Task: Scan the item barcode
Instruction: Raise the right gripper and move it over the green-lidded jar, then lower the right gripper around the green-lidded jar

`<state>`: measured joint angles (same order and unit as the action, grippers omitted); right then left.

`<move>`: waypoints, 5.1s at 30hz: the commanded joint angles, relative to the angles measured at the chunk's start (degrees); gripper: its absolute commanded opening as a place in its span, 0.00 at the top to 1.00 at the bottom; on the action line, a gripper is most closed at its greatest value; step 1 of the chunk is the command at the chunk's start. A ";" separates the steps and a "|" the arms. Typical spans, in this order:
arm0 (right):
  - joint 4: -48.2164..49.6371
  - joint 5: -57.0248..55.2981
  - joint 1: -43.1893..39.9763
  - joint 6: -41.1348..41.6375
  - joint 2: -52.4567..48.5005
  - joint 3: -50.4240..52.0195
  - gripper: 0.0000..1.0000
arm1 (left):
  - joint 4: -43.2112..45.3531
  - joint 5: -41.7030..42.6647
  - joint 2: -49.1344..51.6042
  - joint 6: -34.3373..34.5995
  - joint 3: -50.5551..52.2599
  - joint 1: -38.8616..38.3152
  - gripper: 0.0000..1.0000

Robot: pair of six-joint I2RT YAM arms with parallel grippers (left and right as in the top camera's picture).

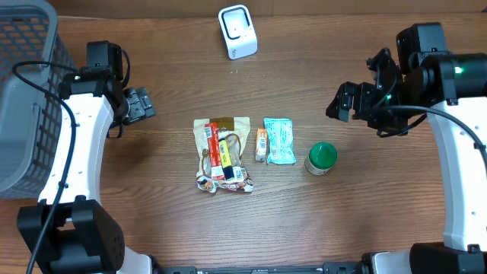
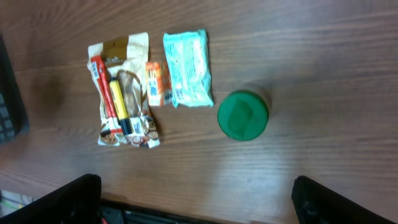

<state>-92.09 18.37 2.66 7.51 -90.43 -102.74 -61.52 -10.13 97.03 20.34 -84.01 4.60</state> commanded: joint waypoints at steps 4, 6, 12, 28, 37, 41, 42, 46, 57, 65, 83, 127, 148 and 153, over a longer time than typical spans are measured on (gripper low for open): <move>1.51 -3.19 -0.15 7.67 0.28 0.59 0.00 | 0.07 -0.37 -0.79 -1.07 -0.79 -0.11 0.00; 2.08 -6.21 -0.15 11.23 0.28 1.46 0.00 | 0.07 -0.37 -0.79 -1.07 -0.79 -0.11 0.00; 5.46 -8.87 0.04 15.10 0.28 7.93 0.00 | 0.07 -0.37 -0.79 -1.07 -0.79 -0.11 0.00; 24.20 -6.78 6.97 15.23 0.28 32.68 0.00 | 0.07 -0.37 -0.79 -1.07 -0.79 -0.11 0.00; 29.64 -6.84 8.44 15.17 0.28 37.03 0.00 | 0.07 -0.37 -0.79 -1.07 -0.79 -0.11 0.00; 31.23 -8.31 9.05 15.02 0.28 39.08 0.00 | 0.07 -0.37 -0.79 -1.07 -0.79 -0.11 0.00; 31.52 -9.35 9.25 15.02 0.28 39.58 0.00 | 0.07 -0.37 -0.79 -1.07 -0.79 -0.11 0.00; 32.15 -11.63 9.99 14.99 0.28 40.76 0.00 | 0.07 -0.37 -0.79 -1.07 -0.79 -0.11 0.00; 36.17 -15.80 13.44 15.02 0.24 42.91 0.00 | 0.07 -0.37 -0.79 -1.07 -0.79 -0.13 0.00; 37.66 -17.51 13.86 15.02 0.09 42.91 0.04 | 0.07 -0.37 -0.79 -1.07 -0.79 -0.11 0.00; 38.66 -18.95 13.86 14.99 -0.15 42.93 0.09 | 0.09 -0.37 -0.79 -1.07 -0.79 -0.11 0.00; 35.34 -22.58 13.86 15.28 -0.15 42.93 0.22 | 0.07 -0.37 -0.79 -1.07 -0.79 -0.11 0.00; 34.91 -20.68 13.86 15.47 -4.52 42.95 0.16 | 0.09 -0.37 -0.79 -1.07 -0.79 -0.11 0.00; 35.43 -20.65 13.86 16.76 -8.63 42.95 0.18 | 0.07 -0.37 -0.79 -1.07 -0.79 -0.11 0.00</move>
<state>-57.04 -2.55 16.27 23.05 -97.21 -60.20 -61.52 -10.13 97.03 20.34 -84.01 4.60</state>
